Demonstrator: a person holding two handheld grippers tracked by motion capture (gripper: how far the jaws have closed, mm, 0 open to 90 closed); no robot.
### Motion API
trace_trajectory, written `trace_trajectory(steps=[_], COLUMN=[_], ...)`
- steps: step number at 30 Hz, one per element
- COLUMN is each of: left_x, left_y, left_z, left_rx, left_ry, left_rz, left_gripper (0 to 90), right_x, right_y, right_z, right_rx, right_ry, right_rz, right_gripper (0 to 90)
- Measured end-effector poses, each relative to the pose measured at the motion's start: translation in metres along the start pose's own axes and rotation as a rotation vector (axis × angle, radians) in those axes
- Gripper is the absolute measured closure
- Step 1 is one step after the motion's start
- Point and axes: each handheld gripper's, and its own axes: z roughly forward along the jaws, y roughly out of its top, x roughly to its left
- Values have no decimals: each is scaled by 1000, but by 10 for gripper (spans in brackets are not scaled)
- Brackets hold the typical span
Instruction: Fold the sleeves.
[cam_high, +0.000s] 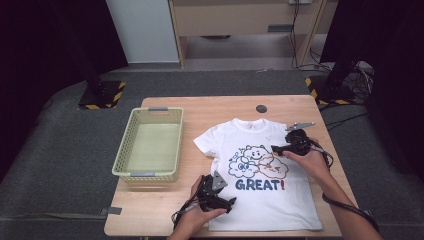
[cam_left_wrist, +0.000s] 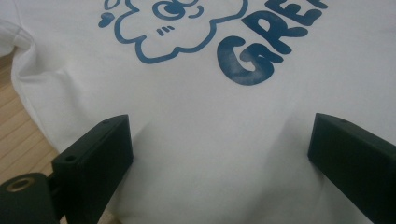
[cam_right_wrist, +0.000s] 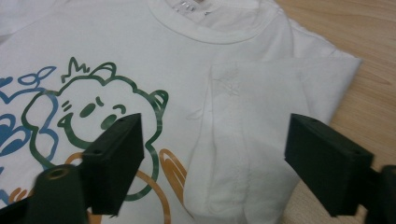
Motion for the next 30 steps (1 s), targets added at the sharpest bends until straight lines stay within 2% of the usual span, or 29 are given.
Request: trace_trajectory(steps=[3, 7, 13, 21, 24, 28, 30], left_x=[0, 0, 0, 0, 1, 4, 6], left_y=[0, 0, 0, 0, 2, 11, 16], left_z=[0, 0, 0, -1, -4, -16, -22], left_rx=[0, 1, 1, 8, -1, -32, -29], left_ry=[0, 1, -2, -24, -33, -16, -2], left_rz=[0, -1, -2, 12, -1, -13, -12], left_gripper=[54, 54, 51, 23, 37, 40, 45], right_x=[1, 3, 7, 7, 8, 12, 13], right_y=[-5, -11, -17, -26, -28, -34, -37], right_z=[-1, -2, -5, -7, -9, -9, -9], right_rx=[-12, -26, -25, -16, -31, -30, -24], right_ry=[1, 6, 15, -1, 1, 14, 16], right_rz=[0, -18, -25, -28, -22, -33, -37], right_gripper=[121, 70, 55, 48, 49, 49, 48])
